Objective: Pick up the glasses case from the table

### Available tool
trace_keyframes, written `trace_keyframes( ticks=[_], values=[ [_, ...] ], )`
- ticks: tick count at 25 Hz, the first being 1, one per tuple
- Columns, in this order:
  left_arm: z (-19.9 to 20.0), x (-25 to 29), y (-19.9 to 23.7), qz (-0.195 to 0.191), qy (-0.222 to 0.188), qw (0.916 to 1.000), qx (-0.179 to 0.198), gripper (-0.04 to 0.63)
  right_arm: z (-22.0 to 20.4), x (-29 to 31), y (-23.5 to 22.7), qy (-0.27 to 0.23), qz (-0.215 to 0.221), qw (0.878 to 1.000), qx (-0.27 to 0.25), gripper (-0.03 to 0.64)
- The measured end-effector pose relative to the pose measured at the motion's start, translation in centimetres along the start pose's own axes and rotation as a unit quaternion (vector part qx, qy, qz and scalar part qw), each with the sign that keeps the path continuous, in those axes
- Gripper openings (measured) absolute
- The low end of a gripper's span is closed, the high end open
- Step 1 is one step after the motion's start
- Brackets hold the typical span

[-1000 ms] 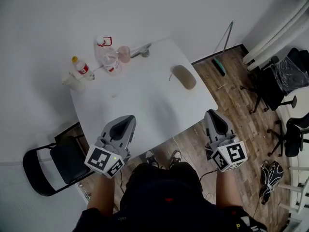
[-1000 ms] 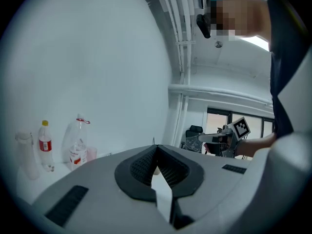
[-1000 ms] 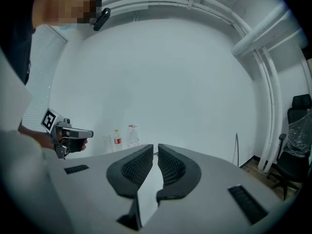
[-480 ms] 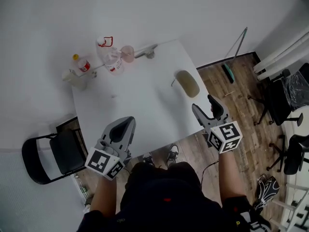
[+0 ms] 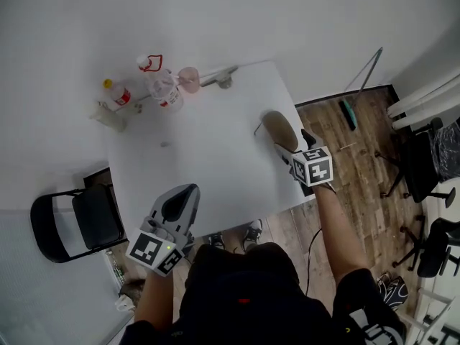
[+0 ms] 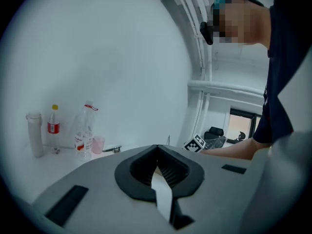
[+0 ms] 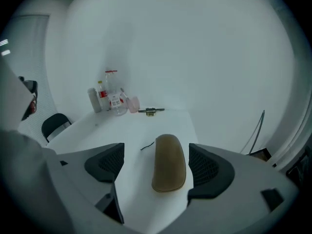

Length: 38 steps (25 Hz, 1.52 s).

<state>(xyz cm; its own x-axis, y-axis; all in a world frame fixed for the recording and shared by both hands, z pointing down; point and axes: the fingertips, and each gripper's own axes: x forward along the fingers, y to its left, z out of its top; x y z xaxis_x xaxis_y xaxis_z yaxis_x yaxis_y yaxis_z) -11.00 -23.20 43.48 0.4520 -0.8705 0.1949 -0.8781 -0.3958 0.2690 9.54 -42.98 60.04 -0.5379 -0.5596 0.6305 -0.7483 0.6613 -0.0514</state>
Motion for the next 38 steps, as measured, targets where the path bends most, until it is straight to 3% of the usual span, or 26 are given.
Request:
trace_keyframes(
  ticks=[11, 22, 27, 32, 38],
  values=[
    [-1.3, 0.3, 2.3, 0.031, 0.013, 0.9993, -0.019, 0.02, -4.0, 9.9, -2.8, 0.101, -0.002, 0.995, -0.004, 0.394],
    [-1.7, -0.1, 3.3, 0.045, 0.021, 0.9985, -0.023, 0.02, -6.2, 12.2, -3.5, 0.171, -0.013, 0.985, -0.016, 0.394],
    [-1.6, -0.7, 3.6, 0.042, 0.024, 0.9986, -0.023, 0.02, -5.5, 11.7, -2.9, 0.131, -0.01, 0.991, 0.016, 0.394],
    [-0.9, -0.5, 3.5, 0.03, 0.014, 0.9992, -0.021, 0.02, -1.2, 8.1, -2.2, 0.027, -0.021, 0.999, 0.034, 0.394],
    [1.8, 0.1, 1.1, -0.001, -0.006, 1.0, -0.002, 0.02, 4.6, -0.7, 0.7, -0.078, 0.005, 0.995, 0.054, 0.394]
  ],
)
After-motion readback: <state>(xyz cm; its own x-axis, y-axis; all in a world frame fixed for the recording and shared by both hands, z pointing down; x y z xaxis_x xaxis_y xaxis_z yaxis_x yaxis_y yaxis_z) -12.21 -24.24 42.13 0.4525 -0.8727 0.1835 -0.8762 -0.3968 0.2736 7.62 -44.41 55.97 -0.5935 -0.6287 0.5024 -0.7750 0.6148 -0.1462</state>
